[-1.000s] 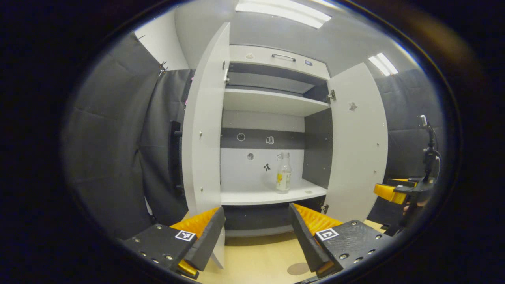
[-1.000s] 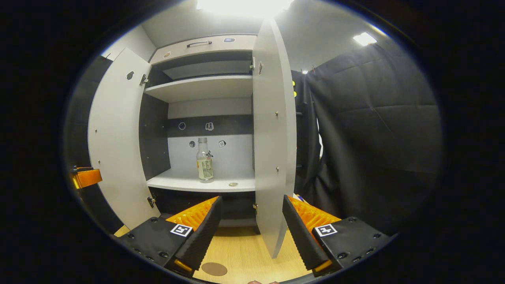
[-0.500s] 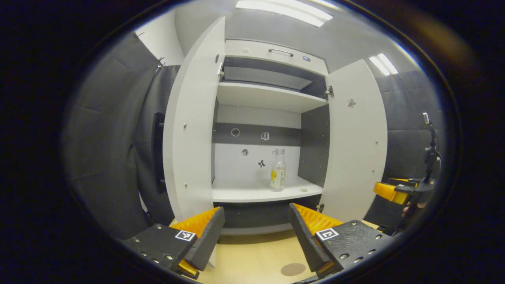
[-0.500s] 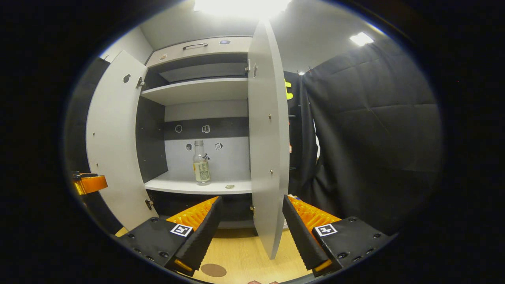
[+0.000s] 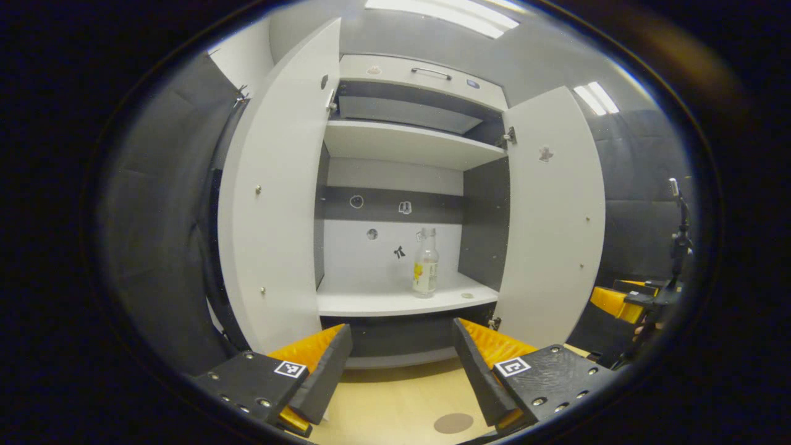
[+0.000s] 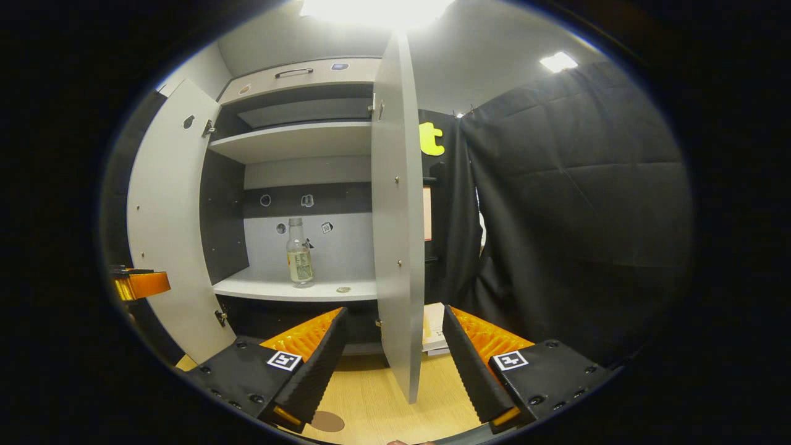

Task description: Grasp the bottle in the cabinet with the left hand and place it on the coaster, then close the right door with the right hand and the left door with the left hand.

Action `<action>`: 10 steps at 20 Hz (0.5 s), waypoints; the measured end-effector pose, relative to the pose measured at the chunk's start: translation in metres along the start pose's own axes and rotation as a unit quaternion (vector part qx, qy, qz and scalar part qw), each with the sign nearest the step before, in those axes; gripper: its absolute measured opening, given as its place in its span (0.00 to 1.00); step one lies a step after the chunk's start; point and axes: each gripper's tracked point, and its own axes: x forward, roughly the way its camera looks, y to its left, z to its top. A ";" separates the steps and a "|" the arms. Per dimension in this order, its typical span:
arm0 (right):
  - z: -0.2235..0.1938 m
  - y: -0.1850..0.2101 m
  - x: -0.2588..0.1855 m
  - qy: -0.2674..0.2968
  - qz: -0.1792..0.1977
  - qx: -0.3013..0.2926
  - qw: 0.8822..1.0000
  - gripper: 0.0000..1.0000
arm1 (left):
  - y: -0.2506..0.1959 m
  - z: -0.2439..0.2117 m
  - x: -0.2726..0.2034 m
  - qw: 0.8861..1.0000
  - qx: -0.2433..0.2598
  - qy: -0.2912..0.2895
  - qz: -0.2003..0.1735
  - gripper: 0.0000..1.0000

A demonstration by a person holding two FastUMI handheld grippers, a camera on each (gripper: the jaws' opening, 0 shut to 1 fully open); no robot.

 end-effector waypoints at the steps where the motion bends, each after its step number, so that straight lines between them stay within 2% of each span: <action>1: -0.001 -0.002 -0.002 0.002 -0.003 0.000 1.000 0.96 | 0.000 -0.001 0.004 1.000 -0.003 0.003 -0.002 0.94; 3: -0.001 -0.003 -0.003 -0.002 -0.007 -0.001 1.000 0.94 | -0.001 -0.003 0.006 1.000 -0.004 0.003 -0.006 0.94; 5: -0.005 -0.001 -0.003 0.003 -0.008 0.002 1.000 0.96 | 0.000 -0.010 0.006 1.000 0.002 0.011 -0.007 0.94; 10: -0.014 0.016 -0.001 -0.001 0.021 0.024 0.999 0.94 | -0.003 -0.017 -0.007 1.000 0.011 0.019 0.005 0.94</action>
